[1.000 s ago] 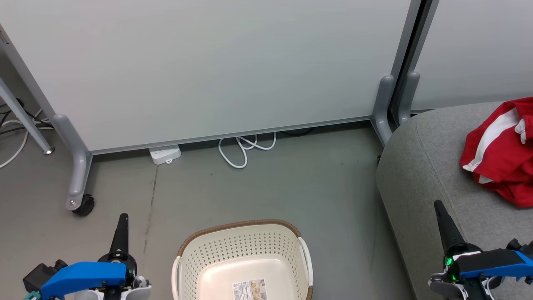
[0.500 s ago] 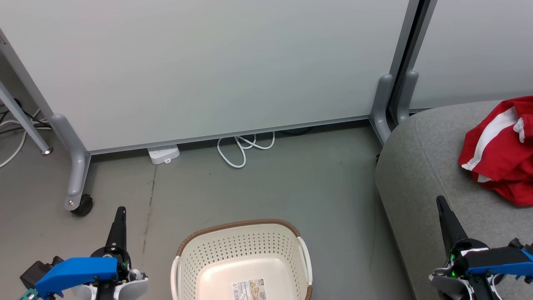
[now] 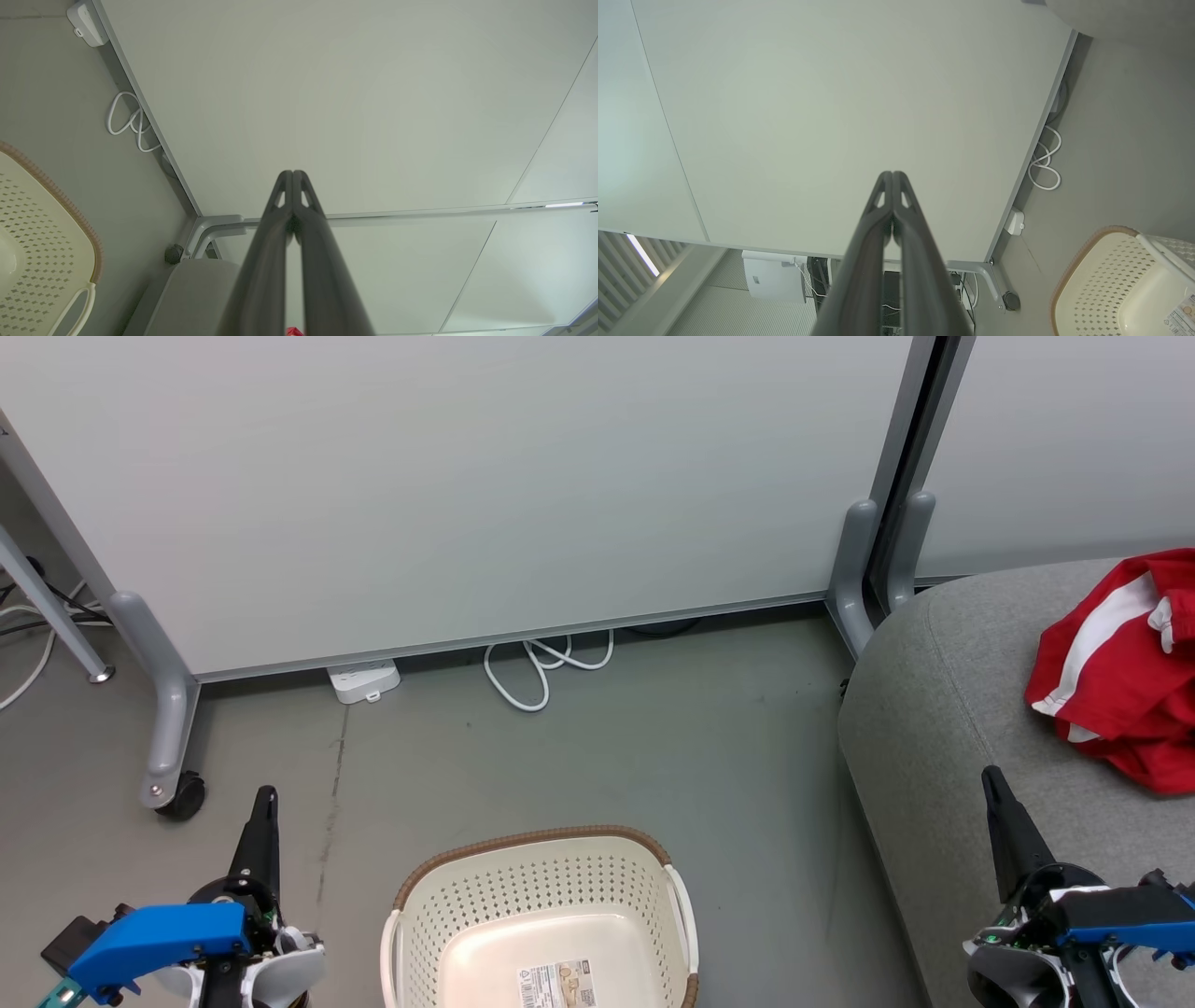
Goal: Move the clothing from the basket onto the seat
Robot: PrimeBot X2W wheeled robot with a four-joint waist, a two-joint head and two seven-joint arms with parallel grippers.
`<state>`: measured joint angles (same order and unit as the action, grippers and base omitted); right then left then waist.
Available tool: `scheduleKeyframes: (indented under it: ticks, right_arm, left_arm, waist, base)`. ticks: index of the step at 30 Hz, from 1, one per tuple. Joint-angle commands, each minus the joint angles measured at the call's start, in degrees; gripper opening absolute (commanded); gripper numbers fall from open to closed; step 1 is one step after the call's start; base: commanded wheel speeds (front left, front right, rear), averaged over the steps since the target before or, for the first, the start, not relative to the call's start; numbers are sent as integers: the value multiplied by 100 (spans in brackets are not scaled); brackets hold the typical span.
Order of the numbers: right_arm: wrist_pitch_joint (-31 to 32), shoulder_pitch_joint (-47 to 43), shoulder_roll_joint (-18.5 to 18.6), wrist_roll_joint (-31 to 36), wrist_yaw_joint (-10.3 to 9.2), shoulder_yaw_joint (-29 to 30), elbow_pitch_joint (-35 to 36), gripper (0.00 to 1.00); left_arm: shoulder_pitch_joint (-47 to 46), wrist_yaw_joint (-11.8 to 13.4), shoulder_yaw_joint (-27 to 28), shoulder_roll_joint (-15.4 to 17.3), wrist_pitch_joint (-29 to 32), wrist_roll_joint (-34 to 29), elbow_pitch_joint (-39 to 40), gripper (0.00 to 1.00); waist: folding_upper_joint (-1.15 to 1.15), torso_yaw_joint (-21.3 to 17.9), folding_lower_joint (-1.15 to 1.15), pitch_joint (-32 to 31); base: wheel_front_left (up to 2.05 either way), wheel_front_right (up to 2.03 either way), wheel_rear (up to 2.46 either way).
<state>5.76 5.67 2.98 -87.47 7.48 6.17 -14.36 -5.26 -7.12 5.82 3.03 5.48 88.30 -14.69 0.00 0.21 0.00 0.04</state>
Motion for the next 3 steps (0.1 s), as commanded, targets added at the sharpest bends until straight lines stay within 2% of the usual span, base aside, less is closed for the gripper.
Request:
scheduleKeyframes:
  ticks: [1, 3]
  right_arm:
    - [32, 73, -11, -141, 2, 24, 32, 0]
    - [45, 80, -13, -225, 2, 30, 33, 0]
  left_arm:
    - [-106, -61, 44, -7, 39, 114, 43, 0]
    - [-107, -62, 53, -10, 58, 183, 49, 0]
  waist:
    - [0, -4, 0, 2]
    - [0, -7, 0, 4]
  base:
    - [0, 0, 0]
    - [0, 0, 0]
